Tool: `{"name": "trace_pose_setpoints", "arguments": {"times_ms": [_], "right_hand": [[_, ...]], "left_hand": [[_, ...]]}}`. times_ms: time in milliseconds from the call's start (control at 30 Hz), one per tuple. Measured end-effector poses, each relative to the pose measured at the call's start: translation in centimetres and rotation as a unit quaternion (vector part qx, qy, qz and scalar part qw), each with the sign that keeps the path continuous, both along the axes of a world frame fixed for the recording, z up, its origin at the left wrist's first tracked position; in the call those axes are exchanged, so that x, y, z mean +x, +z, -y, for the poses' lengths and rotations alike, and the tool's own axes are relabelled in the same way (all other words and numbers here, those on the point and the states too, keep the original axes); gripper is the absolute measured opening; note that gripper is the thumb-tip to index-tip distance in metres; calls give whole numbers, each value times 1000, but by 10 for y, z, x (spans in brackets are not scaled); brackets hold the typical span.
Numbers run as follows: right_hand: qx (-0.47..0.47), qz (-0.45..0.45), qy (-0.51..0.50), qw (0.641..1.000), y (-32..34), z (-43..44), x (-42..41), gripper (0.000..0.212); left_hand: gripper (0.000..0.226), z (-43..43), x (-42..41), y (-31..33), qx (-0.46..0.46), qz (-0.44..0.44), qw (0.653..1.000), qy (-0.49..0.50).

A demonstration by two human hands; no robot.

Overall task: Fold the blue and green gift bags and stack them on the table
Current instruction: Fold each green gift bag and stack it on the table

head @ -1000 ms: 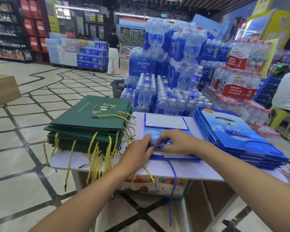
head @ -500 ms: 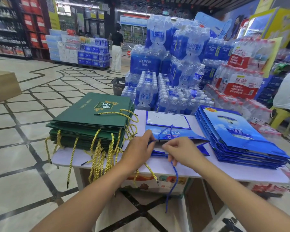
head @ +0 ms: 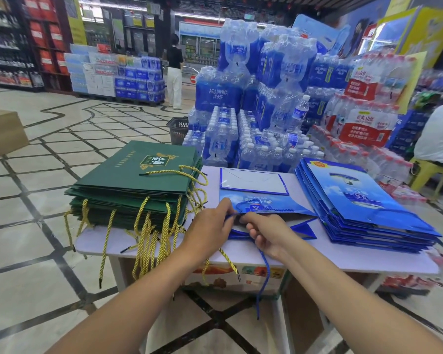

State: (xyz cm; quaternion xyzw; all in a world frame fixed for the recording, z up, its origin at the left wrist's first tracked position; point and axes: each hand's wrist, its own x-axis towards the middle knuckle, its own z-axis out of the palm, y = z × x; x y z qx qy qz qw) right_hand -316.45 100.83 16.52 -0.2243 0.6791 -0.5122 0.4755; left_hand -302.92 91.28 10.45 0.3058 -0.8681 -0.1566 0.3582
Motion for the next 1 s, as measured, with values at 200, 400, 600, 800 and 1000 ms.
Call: {"name": "trace_pose_setpoints", "arguments": {"times_ms": [200,400,600,800,1000], "right_hand": [[1,30,11,999,2,-2,-4,8],[-5,-285,92,954,-1,-12,5,14],[-63,-484,77,870,22,-6,-15,31],[68,-437,211,872,57,23,-37,23],[159,-614,208,744,44,55,-58,33]], "left_hand": [[11,-2,0,0,-14,8,1000,0],[11,-1,2,3,7,-41,999,12],[11,-1,0,2,13,-26,1000,-5],[14,-2,1,2,22,-2,1000,-2],[12,-2,2,2,13,22,1000,-7]]}}
